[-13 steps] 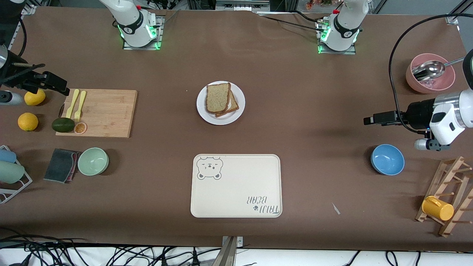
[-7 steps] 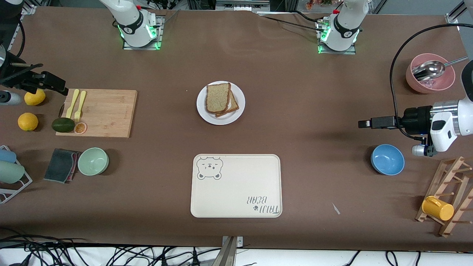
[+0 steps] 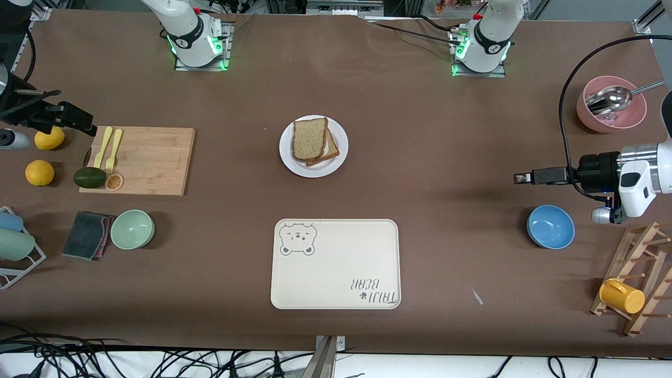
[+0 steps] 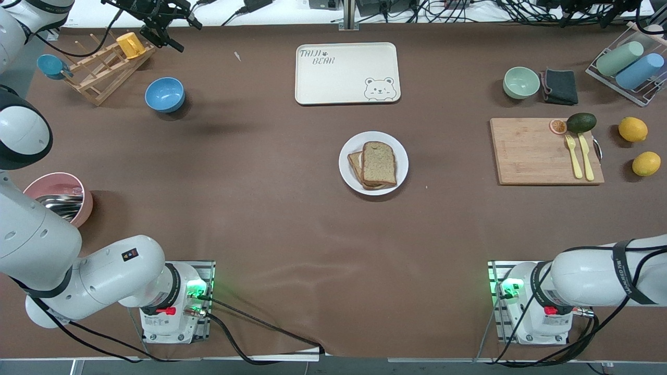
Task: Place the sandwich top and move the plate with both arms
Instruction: 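Move the left gripper from its rest pose toward the white plate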
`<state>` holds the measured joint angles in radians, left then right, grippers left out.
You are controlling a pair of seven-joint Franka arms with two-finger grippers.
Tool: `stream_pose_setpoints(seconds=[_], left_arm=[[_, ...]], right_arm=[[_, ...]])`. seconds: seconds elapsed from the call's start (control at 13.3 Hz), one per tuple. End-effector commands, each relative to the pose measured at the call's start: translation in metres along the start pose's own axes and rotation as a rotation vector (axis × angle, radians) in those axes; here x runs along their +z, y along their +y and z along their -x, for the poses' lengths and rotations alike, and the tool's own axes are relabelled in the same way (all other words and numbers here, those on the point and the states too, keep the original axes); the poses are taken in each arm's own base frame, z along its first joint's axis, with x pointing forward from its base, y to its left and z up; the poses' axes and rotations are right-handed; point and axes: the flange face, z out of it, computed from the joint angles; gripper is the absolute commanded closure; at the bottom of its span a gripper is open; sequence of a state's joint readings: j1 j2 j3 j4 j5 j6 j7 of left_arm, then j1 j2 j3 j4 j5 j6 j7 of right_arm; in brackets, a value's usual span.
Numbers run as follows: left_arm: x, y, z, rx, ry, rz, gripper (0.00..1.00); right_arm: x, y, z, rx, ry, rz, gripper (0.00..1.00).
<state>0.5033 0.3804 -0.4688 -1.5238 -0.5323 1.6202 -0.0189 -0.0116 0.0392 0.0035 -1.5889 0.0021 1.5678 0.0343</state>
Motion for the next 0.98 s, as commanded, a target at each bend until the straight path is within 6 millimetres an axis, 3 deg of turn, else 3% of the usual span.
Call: stream_pose_setpoints(seconds=[0.0, 0.3, 0.53, 0.68, 0.9], left_arm=[[-0.006, 0.003, 0.008, 0.009, -0.004, -0.032, 0.00], [-0.005, -0.012, 0.006, 0.003, -0.012, -0.028, 0.00], [0.019, 0.002, 0.008, 0.029, -0.047, -0.052, 0.00], [0.036, 0.002, 0.013, 0.083, -0.070, -0.058, 0.01], [0.054, -0.015, 0.012, 0.127, -0.081, 0.027, 0.00]], right_arm=[[-0.003, 0.002, 0.007, -0.009, 0.012, -0.015, 0.00], [-0.003, 0.001, 0.006, -0.006, 0.015, -0.015, 0.00], [-0.003, 0.002, 0.006, -0.004, 0.015, -0.015, 0.00], [-0.003, 0.001, 0.007, -0.006, 0.014, -0.015, 0.00], [-0.003, 0.002, 0.007, -0.004, 0.014, -0.017, 0.00]])
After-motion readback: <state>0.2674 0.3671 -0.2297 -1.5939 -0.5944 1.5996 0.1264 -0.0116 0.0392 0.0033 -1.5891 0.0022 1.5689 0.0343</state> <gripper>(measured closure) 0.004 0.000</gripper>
